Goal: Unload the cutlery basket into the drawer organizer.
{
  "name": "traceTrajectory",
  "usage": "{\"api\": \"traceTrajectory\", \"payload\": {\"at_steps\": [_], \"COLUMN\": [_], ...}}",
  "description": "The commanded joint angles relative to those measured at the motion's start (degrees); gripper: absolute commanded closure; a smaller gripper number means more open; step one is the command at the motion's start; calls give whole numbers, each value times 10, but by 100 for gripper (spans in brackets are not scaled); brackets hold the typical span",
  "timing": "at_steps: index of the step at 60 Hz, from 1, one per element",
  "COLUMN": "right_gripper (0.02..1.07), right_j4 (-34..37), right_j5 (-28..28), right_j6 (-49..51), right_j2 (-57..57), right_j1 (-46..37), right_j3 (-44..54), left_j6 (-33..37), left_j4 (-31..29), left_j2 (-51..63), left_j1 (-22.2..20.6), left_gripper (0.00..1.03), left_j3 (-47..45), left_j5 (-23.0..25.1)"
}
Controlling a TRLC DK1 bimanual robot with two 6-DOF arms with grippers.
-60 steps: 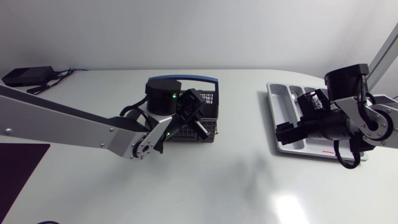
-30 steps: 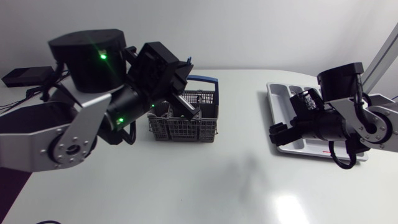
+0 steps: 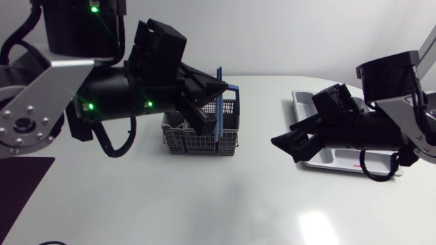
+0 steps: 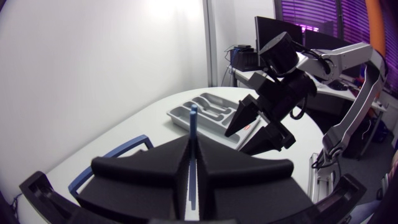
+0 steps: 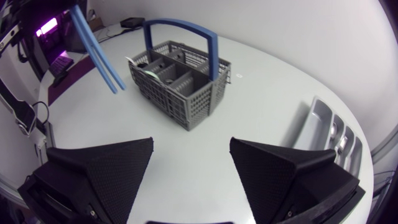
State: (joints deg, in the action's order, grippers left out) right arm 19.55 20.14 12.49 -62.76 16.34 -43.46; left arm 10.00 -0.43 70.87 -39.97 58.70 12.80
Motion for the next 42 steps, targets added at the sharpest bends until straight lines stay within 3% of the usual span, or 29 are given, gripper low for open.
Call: {"api": "traceTrajectory", "payload": {"at_steps": [1, 19, 28, 37, 42], "right_gripper": [18, 19, 19, 32, 32], "right_j4": [12, 25, 22, 7, 1], "right_j5": [32, 97, 107, 111, 110], "right_j6": [7, 3, 4, 6, 7], "right_j2": [4, -25, -61, -90, -100], "right_j1": [18, 95, 112, 122, 122], "right_j3": [-29, -71, -80, -80, -76], "left_j6": [-46, -89, -100, -103, -99], "left_j4": [-19, -79, -84, -84, -84], "left_j2": [30, 90, 98, 99, 99], "left_j1": [17, 51, 62, 61, 62], "left_gripper": [100, 100, 100, 100, 100], "left_j3": [39, 86, 92, 87, 83], "left_j5": [49, 189, 219, 224, 224]}}
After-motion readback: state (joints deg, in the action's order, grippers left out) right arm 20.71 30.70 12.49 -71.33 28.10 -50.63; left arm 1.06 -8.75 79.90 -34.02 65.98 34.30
